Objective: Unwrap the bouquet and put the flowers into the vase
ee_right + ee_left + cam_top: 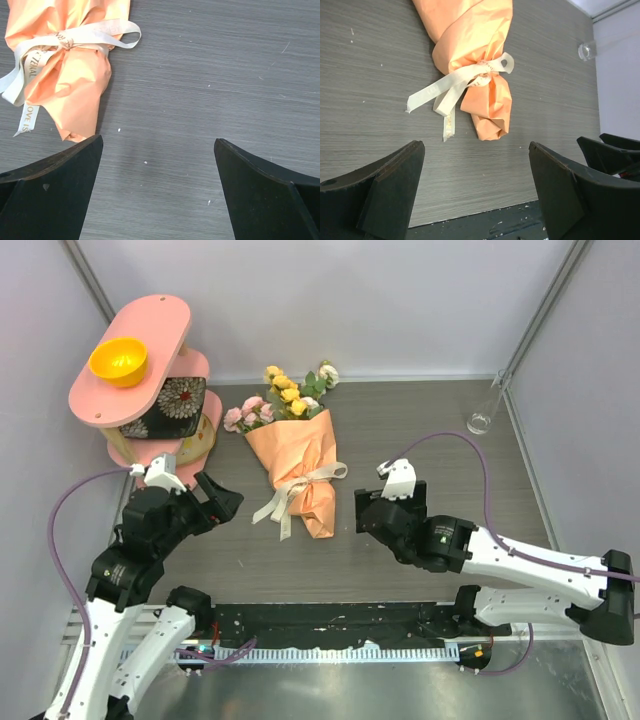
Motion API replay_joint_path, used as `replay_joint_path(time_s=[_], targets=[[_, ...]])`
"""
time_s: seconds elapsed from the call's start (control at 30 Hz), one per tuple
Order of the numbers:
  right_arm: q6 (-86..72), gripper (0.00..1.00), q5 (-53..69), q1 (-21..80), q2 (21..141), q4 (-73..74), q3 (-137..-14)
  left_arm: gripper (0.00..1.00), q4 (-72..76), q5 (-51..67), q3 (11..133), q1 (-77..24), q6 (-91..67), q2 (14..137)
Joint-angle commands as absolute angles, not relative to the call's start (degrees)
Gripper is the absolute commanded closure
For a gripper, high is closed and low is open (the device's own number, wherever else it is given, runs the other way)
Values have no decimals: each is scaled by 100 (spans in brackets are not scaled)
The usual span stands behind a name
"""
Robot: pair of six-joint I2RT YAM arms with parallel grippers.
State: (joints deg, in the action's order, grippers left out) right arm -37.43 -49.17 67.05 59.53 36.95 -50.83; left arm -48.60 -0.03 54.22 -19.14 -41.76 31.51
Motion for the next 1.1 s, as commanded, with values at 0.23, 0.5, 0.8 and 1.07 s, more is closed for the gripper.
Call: replay_joint_path(time_s=[0.23,0.5,0.8,1.07], targets=[[-1426,0,-2403,6100,7671,1987,-6599,21,-3578,905,4160,-1934,-5193,3472],[-344,22,-1223,5836,9982,1486,-8206,24,-4288,54,3709,-1925,-5669,2155],[1264,47,-1231,5713,11557,2092,-9474,23,-5018,79,3718,-1934,-5818,836],[1485,47,-1353,5722,12164,2303,-10010,22,-4966,149,3647,-1934,-5818,896]])
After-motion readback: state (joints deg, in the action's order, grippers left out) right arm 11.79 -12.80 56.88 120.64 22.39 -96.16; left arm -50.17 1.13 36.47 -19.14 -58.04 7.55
